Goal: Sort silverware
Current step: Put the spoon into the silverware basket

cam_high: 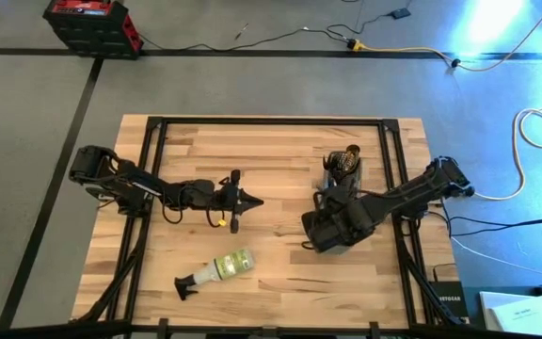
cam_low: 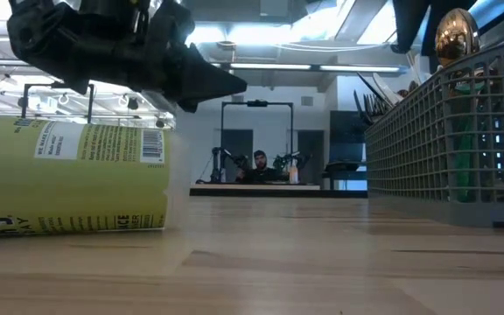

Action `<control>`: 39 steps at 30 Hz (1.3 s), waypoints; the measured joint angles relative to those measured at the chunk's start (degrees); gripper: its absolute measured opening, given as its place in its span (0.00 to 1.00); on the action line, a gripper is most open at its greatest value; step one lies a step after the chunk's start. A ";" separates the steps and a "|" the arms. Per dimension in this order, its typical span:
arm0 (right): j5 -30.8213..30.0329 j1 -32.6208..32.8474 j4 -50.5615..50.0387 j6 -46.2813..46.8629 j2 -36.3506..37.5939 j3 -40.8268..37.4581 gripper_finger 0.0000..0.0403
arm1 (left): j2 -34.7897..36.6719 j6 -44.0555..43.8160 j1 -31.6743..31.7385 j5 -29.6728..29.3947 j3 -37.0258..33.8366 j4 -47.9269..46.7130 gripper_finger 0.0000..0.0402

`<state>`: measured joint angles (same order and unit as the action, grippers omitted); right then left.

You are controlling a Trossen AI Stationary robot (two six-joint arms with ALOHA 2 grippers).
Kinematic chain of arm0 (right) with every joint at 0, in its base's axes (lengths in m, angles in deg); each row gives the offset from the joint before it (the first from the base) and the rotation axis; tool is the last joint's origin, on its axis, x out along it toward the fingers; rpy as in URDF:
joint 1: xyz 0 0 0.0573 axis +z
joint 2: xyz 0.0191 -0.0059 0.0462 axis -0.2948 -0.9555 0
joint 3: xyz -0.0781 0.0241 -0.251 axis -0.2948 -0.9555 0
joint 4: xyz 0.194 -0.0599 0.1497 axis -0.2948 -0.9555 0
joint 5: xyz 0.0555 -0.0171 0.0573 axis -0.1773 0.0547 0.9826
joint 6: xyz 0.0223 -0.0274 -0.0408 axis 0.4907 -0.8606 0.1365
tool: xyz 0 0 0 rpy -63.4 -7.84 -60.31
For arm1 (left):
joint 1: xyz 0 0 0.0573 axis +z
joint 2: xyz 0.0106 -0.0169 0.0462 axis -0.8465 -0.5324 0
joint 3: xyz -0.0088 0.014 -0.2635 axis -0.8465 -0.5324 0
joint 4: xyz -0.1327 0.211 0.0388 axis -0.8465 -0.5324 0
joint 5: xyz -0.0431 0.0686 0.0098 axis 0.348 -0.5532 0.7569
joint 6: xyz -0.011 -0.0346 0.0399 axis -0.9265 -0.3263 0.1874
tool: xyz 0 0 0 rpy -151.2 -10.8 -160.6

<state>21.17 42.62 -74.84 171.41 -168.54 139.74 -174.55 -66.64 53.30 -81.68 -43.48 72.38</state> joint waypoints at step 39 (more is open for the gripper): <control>1.88 -4.42 2.71 2.37 -4.06 -8.87 0.23 | 0.02 4.68 -1.11 0.68 0.00 0.06 0.00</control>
<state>23.04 38.21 -72.13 173.78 -172.60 130.86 -174.53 -61.96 52.18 -81.00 -43.48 72.44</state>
